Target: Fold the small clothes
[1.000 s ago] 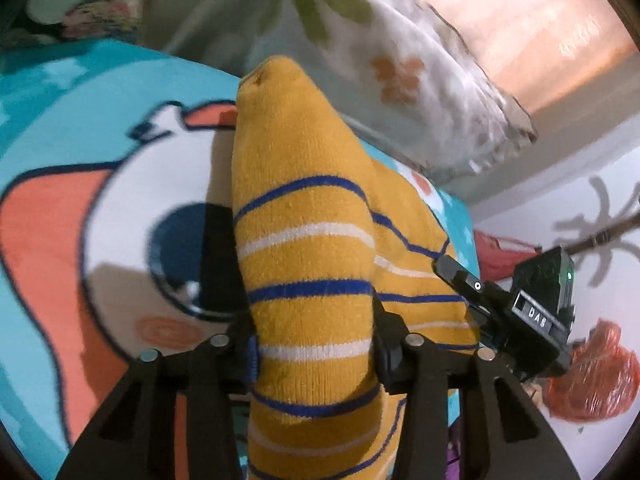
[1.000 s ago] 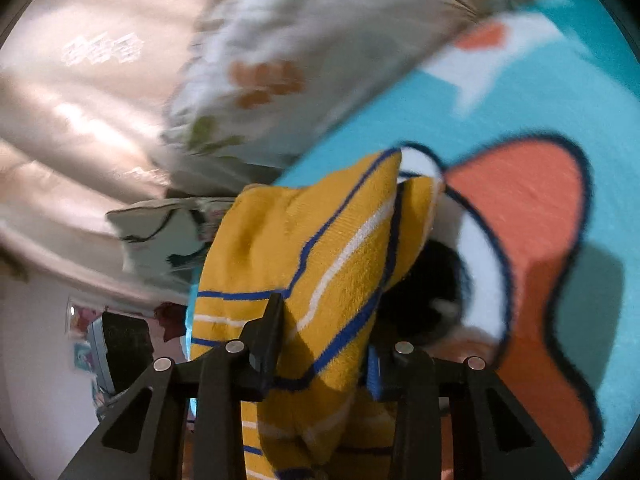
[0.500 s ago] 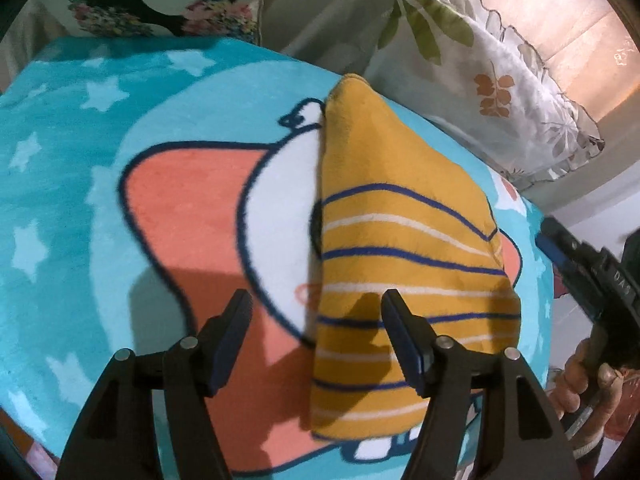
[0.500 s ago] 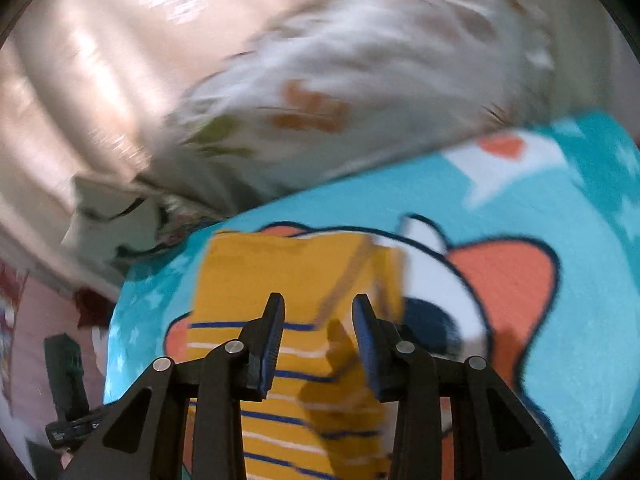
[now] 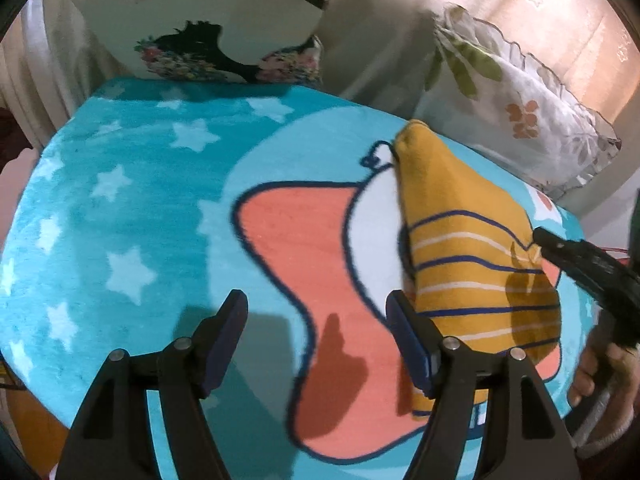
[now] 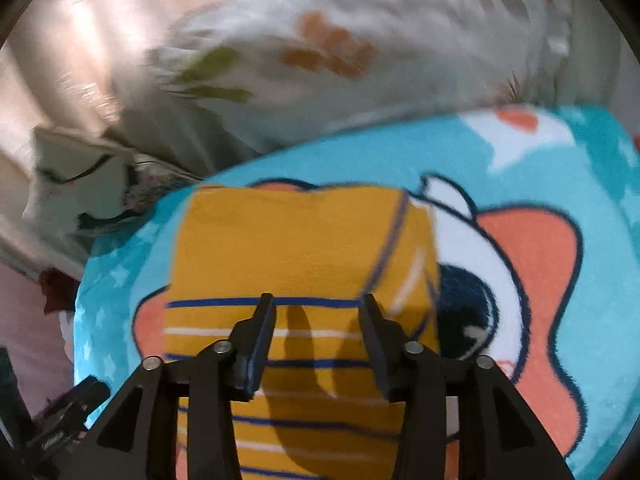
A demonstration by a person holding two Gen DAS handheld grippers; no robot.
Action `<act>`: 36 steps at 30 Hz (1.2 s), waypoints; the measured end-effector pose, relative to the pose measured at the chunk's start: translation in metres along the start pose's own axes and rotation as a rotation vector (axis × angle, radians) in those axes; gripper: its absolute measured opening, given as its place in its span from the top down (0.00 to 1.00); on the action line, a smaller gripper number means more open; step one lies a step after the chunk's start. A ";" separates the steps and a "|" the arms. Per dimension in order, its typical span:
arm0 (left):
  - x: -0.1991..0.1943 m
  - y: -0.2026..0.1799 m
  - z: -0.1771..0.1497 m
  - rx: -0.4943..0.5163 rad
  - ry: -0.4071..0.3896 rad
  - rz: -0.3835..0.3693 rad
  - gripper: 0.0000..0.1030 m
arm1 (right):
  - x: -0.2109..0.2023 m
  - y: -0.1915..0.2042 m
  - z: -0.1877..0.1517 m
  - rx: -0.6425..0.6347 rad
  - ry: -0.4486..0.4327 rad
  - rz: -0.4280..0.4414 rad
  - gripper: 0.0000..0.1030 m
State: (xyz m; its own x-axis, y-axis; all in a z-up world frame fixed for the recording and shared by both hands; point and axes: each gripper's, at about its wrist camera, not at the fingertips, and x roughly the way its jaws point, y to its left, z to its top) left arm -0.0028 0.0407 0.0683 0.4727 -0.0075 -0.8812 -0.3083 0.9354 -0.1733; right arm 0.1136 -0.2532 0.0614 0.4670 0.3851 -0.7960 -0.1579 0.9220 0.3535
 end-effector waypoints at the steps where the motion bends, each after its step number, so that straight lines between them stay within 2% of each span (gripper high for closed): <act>1: -0.001 0.002 0.000 0.006 -0.005 0.011 0.31 | -0.004 0.012 -0.002 -0.028 -0.013 0.010 0.50; 5: -0.007 0.009 -0.001 0.031 -0.030 0.042 0.31 | 0.014 0.073 -0.012 -0.208 -0.002 0.028 0.50; 7: -0.010 0.012 -0.003 0.039 -0.040 0.050 0.31 | 0.029 0.096 -0.017 -0.284 0.019 -0.002 0.51; 10: -0.015 0.018 -0.006 0.055 -0.055 0.064 0.31 | 0.067 0.119 -0.016 -0.352 0.060 -0.091 0.50; 16: -0.022 0.026 -0.011 0.109 -0.091 0.122 0.30 | 0.097 0.133 0.006 -0.361 0.075 -0.173 0.43; 22: -0.024 0.030 -0.009 0.141 -0.100 0.124 0.26 | 0.099 0.132 0.010 -0.313 0.070 -0.167 0.40; 30: -0.016 0.029 0.000 0.158 -0.073 0.086 0.26 | 0.058 0.119 -0.030 -0.261 -0.001 -0.166 0.40; 36: -0.010 0.021 0.002 0.187 -0.049 0.048 0.26 | 0.030 0.093 -0.076 -0.175 0.008 -0.137 0.36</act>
State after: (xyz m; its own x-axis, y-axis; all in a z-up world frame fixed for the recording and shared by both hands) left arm -0.0122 0.0608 0.0743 0.5024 0.0520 -0.8631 -0.1754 0.9836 -0.0429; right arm 0.0467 -0.1528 0.0328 0.4876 0.2555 -0.8348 -0.2426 0.9582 0.1516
